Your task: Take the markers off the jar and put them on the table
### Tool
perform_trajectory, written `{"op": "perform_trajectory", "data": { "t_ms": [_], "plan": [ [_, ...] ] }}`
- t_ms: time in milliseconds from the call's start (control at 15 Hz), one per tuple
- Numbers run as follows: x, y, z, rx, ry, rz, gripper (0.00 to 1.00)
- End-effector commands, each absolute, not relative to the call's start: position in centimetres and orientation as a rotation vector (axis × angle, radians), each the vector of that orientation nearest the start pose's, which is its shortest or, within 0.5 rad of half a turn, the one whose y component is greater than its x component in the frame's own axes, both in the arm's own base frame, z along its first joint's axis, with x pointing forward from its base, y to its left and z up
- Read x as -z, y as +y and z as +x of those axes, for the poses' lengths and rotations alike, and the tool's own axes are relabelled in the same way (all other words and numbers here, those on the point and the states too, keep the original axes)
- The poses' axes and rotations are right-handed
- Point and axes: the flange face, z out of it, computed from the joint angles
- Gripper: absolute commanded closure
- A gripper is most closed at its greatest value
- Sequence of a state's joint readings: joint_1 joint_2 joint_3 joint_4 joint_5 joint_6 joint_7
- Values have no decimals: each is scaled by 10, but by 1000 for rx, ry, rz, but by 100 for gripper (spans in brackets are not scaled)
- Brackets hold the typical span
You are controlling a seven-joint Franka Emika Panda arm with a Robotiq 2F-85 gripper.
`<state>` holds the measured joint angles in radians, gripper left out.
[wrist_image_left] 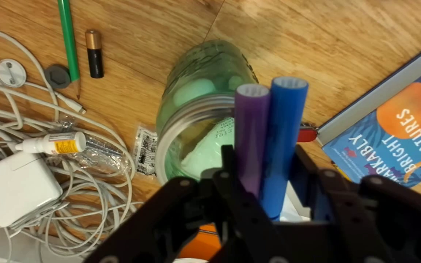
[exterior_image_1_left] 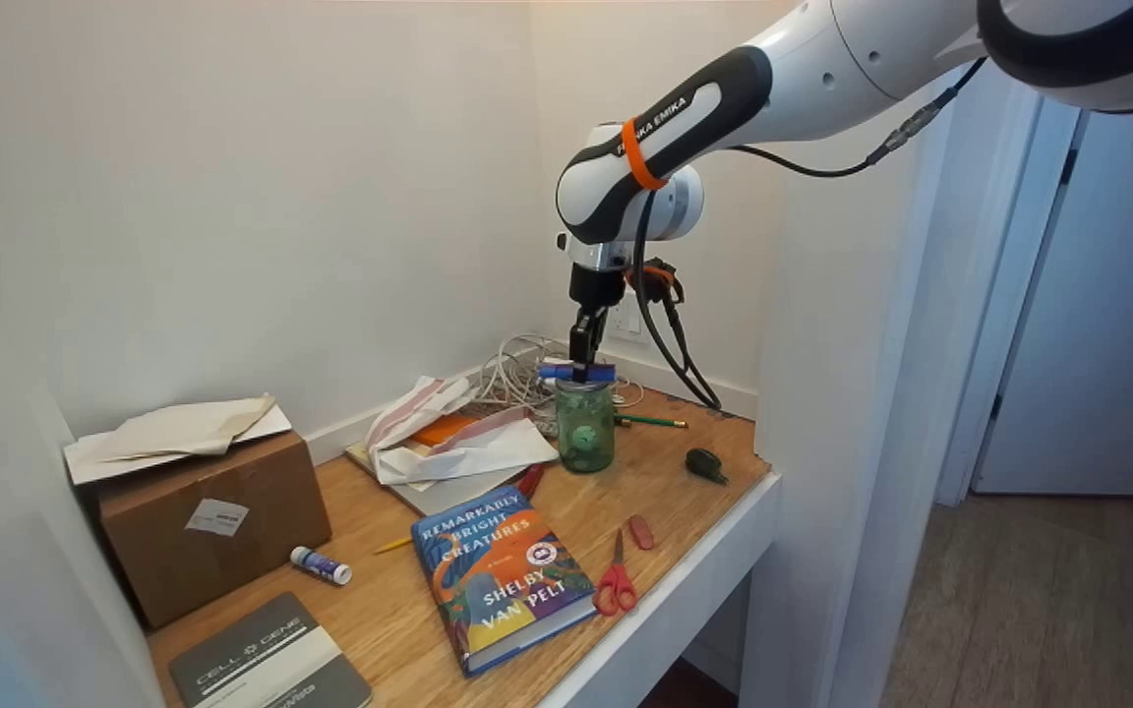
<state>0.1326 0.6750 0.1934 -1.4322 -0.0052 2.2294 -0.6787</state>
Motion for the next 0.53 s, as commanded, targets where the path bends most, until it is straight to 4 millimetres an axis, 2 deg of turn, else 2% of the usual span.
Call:
{"op": "perform_trajectory", "data": {
  "t_ms": [0, 200, 467],
  "plan": [
    [-319, 208, 710, 250, -1391, -2702, 87],
    [-332, 208, 709, 251, -1402, -2711, 87],
    [-359, 211, 701, 260, -1422, -2702, 87]
  ]
}}
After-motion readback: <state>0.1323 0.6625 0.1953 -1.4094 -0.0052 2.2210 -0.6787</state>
